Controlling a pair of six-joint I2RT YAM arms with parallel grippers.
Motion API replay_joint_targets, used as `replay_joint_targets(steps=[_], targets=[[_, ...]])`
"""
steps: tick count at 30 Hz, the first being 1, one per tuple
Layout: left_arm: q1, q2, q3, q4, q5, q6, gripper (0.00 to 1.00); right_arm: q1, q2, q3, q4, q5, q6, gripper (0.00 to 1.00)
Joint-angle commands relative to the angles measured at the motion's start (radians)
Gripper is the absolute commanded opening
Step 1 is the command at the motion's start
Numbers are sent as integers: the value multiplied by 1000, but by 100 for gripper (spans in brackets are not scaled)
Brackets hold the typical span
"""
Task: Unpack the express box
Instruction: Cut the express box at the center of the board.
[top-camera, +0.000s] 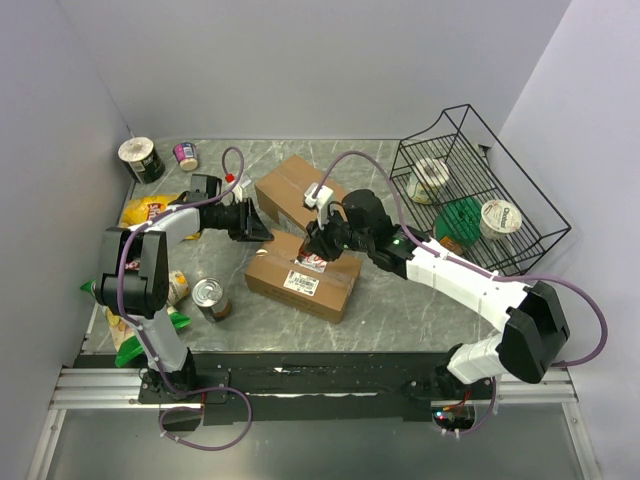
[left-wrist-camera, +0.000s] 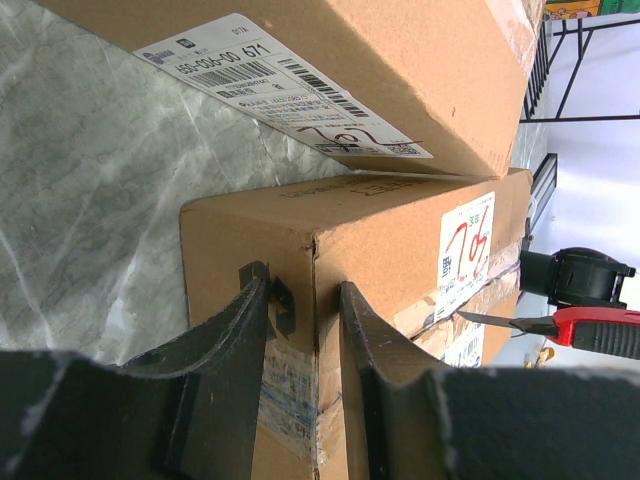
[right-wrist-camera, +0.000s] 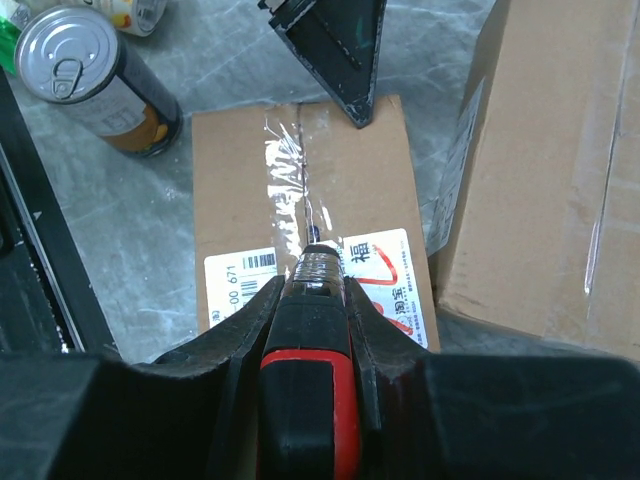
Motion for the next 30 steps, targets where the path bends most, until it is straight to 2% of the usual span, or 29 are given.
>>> replay_joint_targets(steps=[1,15,24,30], targets=[[-12,81,-53,-32,-262,82,35,10,-34,18,-14,-6,-23,0],[-12,104,-25,-42,-273,84,35,-1,-160,-54,-174,12,-56,0],[-11,97,-31,-41,-285,76,35,-1,-169,-62,-254,49,-36,0],[-8,94,-37,-36,-283,75,31,-3,-199,-69,-294,75,-39,0]])
